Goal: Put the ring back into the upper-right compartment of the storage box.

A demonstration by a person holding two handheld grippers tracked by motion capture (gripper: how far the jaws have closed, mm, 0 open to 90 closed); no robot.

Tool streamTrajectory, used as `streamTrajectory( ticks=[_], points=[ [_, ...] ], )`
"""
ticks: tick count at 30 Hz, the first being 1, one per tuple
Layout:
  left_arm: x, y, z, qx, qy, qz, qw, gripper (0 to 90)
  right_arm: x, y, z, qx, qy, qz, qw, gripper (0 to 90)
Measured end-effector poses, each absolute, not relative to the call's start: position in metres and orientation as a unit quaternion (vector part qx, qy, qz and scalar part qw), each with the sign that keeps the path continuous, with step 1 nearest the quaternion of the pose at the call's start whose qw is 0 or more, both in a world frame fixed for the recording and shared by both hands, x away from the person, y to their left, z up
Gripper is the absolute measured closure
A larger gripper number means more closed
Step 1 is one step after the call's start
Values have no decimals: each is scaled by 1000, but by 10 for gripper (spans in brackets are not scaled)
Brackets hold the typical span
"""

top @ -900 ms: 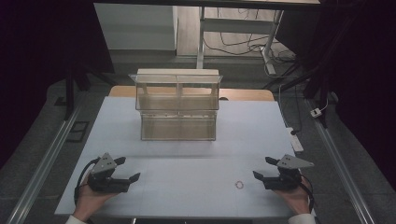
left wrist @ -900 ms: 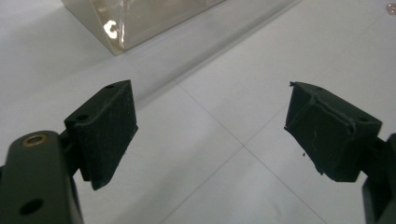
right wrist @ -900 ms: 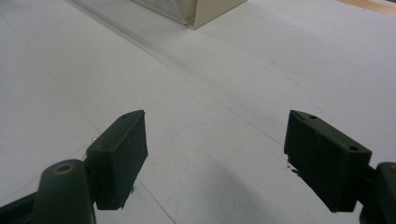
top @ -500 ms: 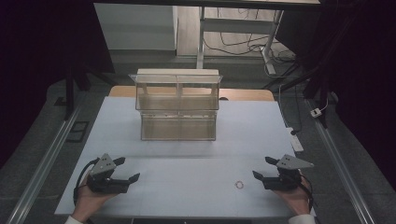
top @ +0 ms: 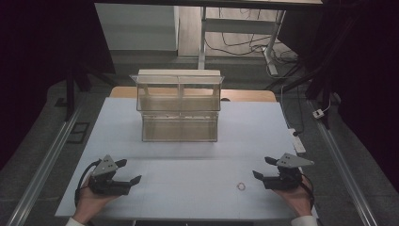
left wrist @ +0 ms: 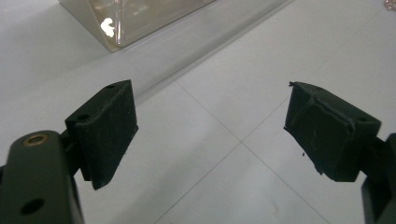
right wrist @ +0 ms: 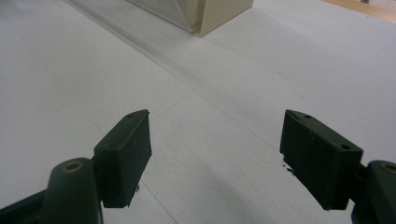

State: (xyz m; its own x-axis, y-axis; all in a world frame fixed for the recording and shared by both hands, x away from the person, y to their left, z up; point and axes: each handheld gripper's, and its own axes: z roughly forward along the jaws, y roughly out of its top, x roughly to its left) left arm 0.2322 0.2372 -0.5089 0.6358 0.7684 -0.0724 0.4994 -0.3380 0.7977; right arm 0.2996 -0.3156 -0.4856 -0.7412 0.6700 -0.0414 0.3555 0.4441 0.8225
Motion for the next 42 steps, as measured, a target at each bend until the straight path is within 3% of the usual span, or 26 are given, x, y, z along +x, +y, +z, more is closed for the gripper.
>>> streamTrajectory(
  ticks=[17,42],
  points=[
    [230,236,-511,804,399,162,410,162,316,-291,-446,289,839,428,169,298],
    [231,232,-515,809,400,154,402,163,315,-265,-470,268,904,314,111,349]
  ],
)
